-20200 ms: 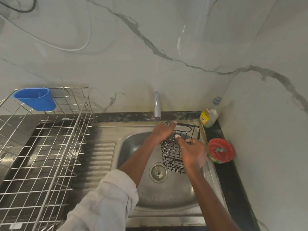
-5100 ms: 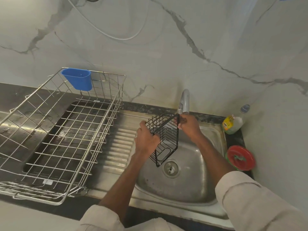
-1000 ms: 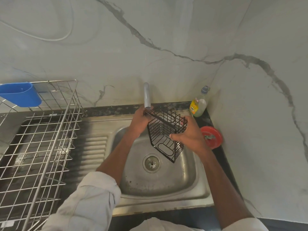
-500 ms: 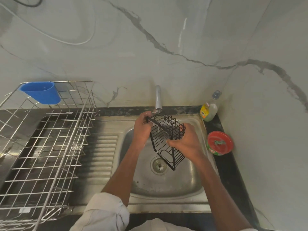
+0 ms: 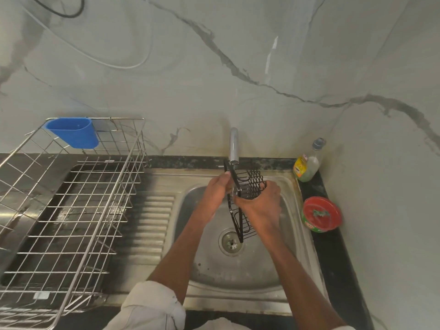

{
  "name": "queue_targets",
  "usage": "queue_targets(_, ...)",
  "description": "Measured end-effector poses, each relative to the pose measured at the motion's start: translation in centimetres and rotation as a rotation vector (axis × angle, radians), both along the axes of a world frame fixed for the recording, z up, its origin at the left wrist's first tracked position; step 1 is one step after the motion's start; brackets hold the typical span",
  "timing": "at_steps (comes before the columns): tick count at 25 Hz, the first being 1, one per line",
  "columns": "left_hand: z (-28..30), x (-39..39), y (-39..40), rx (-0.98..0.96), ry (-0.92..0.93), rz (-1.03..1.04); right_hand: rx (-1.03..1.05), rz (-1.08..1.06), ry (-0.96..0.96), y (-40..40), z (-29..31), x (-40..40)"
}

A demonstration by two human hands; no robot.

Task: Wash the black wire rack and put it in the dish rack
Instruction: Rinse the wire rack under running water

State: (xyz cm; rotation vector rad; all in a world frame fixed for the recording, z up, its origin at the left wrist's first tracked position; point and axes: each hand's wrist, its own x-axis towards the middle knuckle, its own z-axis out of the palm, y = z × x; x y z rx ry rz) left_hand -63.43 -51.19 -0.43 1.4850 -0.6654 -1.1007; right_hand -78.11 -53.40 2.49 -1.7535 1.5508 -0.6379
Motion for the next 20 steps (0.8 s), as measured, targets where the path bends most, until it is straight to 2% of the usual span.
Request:
queue_targets(5,1.4,-1.7,-2.3,0.066,0.259,0.07,0.068,0.027,-0.021,-0.8,-0.4,0.5)
queue_targets(7,1.3,-0.8,-3.5,0.124,0.249,0.079,0.094,0.048,-0.023,-1.4,-0.6,0.1)
queue_targets(11,1.1,0.3,-5.9,0.207,0.063,0.067,0.108,0.019,-0.069,-2.0,-1.1,0.0)
queue_targets(17,0.6,-0.5,-7.1,0.175,-0.546,-0.098,0.155,-0.057,-0.182,-2.0,-3.0,-0.6)
queue_targets(19,1.3,-0.6,-6.5,0.123,-0.628,-0.137,0.115,-0.089,-0.184,-1.8,-3.0,-0.5)
queue_targets(20,1.5,-0.6,-5.9,0.094,-0.608,-0.13,0.104,-0.099,-0.174,-1.8,-2.8,-0.5)
